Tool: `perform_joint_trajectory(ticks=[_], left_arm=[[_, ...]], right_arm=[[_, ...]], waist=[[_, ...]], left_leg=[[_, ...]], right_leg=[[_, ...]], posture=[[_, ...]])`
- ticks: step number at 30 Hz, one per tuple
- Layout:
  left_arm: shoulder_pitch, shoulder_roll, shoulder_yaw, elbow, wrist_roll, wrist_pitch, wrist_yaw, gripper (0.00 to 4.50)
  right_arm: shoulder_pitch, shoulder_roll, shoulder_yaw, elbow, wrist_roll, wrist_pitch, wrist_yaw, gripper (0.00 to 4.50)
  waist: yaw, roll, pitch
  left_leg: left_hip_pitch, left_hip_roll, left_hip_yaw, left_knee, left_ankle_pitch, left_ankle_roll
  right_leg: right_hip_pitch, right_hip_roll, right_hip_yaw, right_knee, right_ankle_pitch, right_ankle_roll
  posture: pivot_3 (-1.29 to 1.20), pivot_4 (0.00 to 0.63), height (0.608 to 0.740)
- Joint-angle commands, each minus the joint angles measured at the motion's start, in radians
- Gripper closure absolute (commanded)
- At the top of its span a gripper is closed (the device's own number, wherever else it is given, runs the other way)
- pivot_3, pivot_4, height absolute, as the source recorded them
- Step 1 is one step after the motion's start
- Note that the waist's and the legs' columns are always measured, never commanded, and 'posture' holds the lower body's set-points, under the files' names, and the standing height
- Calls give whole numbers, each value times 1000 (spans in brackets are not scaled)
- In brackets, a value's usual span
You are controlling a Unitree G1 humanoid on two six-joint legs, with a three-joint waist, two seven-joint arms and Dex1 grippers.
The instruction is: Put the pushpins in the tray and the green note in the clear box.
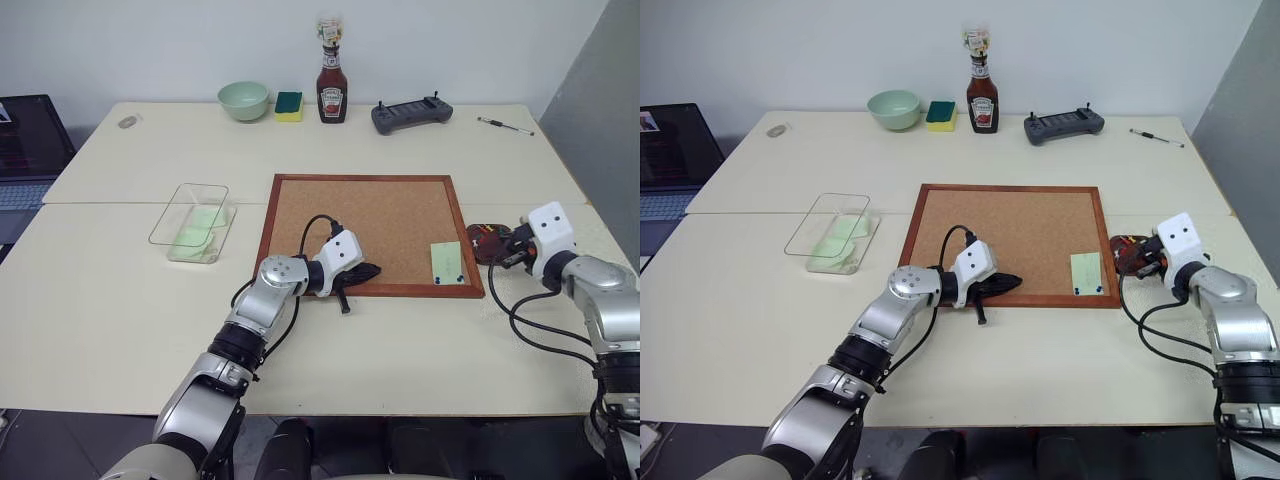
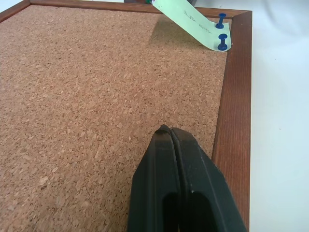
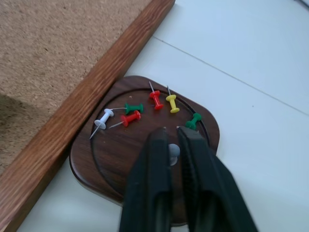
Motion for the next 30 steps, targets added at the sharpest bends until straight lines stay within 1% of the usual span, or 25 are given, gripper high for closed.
perform_joint_trajectory(ticks=[1, 3, 10, 15, 16, 18, 21, 26, 30], left_arm=[[16, -9, -26, 12, 15, -1, -11, 4500], [16, -8, -25, 9, 15, 2, -10, 4500], [19, -6, -23, 7, 14, 3, -9, 4500], [17, -8, -23, 13, 14, -1, -8, 4500], [16, -9, -23, 14, 15, -1, -9, 4500], [15, -9, -23, 16, 15, -2, -9, 4500], [15, -8, -22, 17, 15, -4, -9, 4500], [16, -7, -19, 17, 15, -4, -9, 4500], [17, -9, -21, 19, 17, -8, -8, 4500]], right_arm=[[-39, -4, -8, 20, -13, -35, -2, 3047], [-46, -3, -6, 26, -15, -38, -1, 2656], [-43, -6, -36, -3, 5, -21, -2, 1066], [-27, -8, -47, -33, 16, -12, 4, 121], [-23, -7, -51, -43, 22, -11, 7, 40], [-10, -7, -71, -79, 52, -2, 30, 40], [47, -27, -100, -175, 128, 36, 113, 40], [166, -73, -145, -297, 236, 121, 224, 40], [211, -75, -155, -387, 334, 214, 273, 40]], waist=[[1, 0, 0], [1, 0, 0], [1, 0, 0], [0, 0, 0], [0, 0, 0], [1, 0, 0], [1, 0, 0], [3, 0, 0], [2, 0, 0]], left_leg=[[0, 0, 0, 0, 0, 0], [0, 0, 0, 0, 0, 0], [0, 0, 0, 0, 0, 0], [0, 0, 0, 0, 0, 0], [0, 0, 0, 0, 0, 0], [0, 0, 0, 0, 0, 0], [0, 0, 0, 0, 0, 0], [-1, 0, -1, 0, 0, 0], [0, 0, 0, 0, 0, 0]], right_leg=[[0, 0, 0, 0, 0, 0], [0, 0, 0, 0, 0, 0], [0, 0, 0, 0, 0, 0], [0, 0, 0, 0, 0, 0], [0, 0, 0, 0, 0, 0], [0, 0, 0, 0, 0, 0], [0, 0, 0, 0, 0, 0], [1, 0, 0, -1, 0, 0], [1, 0, 0, -1, 0, 0]], posture=[[0, 150, 740], [0, 150, 740], [0, 150, 740], [0, 150, 740], [0, 150, 740], [0, 150, 740], [0, 150, 740], [0, 150, 740], [0, 150, 740]])
